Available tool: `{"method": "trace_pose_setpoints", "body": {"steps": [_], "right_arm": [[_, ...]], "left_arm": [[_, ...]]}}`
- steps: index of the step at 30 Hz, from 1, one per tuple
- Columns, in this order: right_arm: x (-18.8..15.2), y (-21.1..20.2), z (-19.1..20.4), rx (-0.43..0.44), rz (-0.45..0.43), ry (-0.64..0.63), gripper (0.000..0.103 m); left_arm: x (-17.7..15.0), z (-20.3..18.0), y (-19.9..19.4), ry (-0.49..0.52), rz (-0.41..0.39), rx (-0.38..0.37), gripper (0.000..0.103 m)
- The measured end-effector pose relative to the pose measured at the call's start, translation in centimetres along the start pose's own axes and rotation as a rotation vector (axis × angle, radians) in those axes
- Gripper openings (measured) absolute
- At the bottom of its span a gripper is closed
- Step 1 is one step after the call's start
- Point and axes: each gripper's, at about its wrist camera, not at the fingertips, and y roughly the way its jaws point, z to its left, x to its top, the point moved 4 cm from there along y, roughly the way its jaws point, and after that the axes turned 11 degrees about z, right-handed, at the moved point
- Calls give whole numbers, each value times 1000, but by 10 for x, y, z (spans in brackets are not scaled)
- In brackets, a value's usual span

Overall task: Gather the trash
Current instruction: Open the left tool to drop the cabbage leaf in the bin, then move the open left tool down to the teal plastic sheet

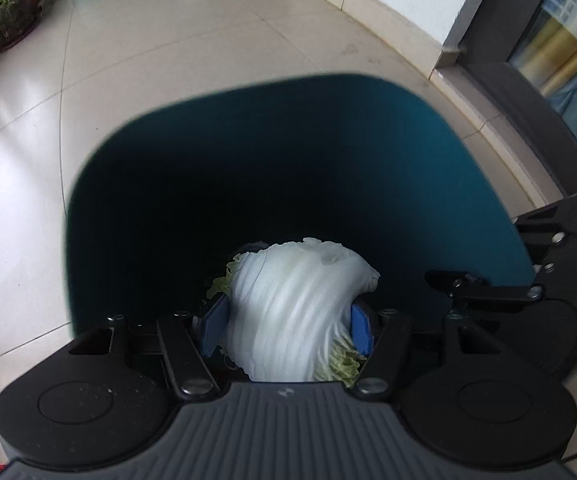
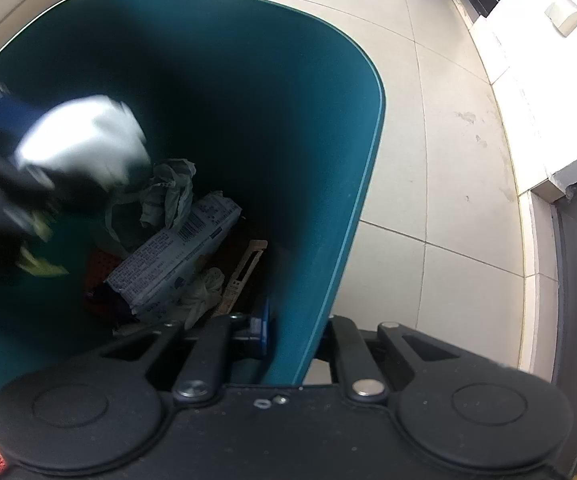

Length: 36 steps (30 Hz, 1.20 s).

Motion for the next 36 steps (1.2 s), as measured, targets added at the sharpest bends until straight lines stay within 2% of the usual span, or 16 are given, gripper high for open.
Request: {"method": "trace_pose_setpoints", "body": {"steps": [4,10,14,20,27,34,36], "right_arm": [[1,-2,-1,5,0,1,10],[1,-2,-3,10,0,5,10],[2,-1,-4,10,0,5,10],[2,-1,-5,10,0,6,10],[2,1,-6,11,2,8,10],[2,5,-7,10,8,13,10],[2,5,-7,13,11,15,9]], "left_arm": [[1,-4,20,-5,44,9,61],[3,-1,23,-18,81,-3,62],[5,-4,21,-16,60,10,63],[0,4,10,-24,22,-20,65],[-12,14,-25,2,-48,-39,65],[-27,49,-65,-23,-119,-33,65],[-34,60,-76,-37,-141,-103,65]]}}
